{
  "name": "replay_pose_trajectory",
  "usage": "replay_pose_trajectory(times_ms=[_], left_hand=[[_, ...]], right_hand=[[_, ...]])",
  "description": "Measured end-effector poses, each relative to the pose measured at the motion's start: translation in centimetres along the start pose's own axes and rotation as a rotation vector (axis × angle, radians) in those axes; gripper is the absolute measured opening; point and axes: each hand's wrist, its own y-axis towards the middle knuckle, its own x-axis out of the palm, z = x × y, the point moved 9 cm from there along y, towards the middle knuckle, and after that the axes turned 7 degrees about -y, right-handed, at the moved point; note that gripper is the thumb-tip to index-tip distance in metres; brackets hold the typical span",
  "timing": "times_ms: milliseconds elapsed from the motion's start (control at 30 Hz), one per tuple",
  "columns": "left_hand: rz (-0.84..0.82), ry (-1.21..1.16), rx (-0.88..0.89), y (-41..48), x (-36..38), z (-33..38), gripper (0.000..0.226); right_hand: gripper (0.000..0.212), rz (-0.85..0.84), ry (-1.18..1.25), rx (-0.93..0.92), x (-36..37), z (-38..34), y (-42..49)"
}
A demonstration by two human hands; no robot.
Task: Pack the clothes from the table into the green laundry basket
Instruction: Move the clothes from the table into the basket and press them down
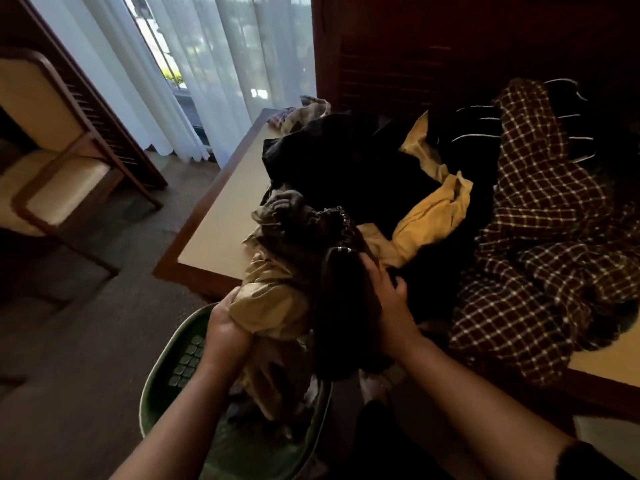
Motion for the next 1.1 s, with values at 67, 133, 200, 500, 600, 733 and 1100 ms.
replay_pose_trajectory(times_ms=[67, 133, 200, 500, 600, 733, 1100], left_hand=[[0.044, 0.026, 0.022, -1.6, -2.1, -0.4, 0.007], [0.112, 0.066, 0.027, -3.0, -4.4, -0.8, 0.013], [0.203, 0.091, 0.058, -4.6, -6.3, -0.6, 0.012], [0.607, -0.031, -0.038, -9.9, -14.8, -6.1, 0.02], [0.697, 0.038, -0.092, -10.7, -16.2, -7.2, 0.02], [0.728, 0.145, -0.16, -10.2, -17.1, -9.2, 0.011], [0.245, 0.038, -0.255, -9.3, -12.3, -8.7, 0.072]], right_hand=[[0.057, 0.009, 0.058, 0.032, 0.1, -0.5, 0.7], [0.043, 0.083, 0.049, -0.018, -0.6, -2.0, 1.1], [0.03, 0.238, 0.048, -0.086, -2.6, -4.1, 0.4], [0.039, 0.423, 0.33, -0.346, -5.5, -13.4, -6.3], [0.036, 0.472, 0.315, -0.434, -5.3, -14.4, -8.1], [0.028, 0.492, 0.26, -0.416, -5.0, -14.1, -8.9], [0.025, 0.275, 0.433, -0.369, -2.7, -12.6, -8.1]])
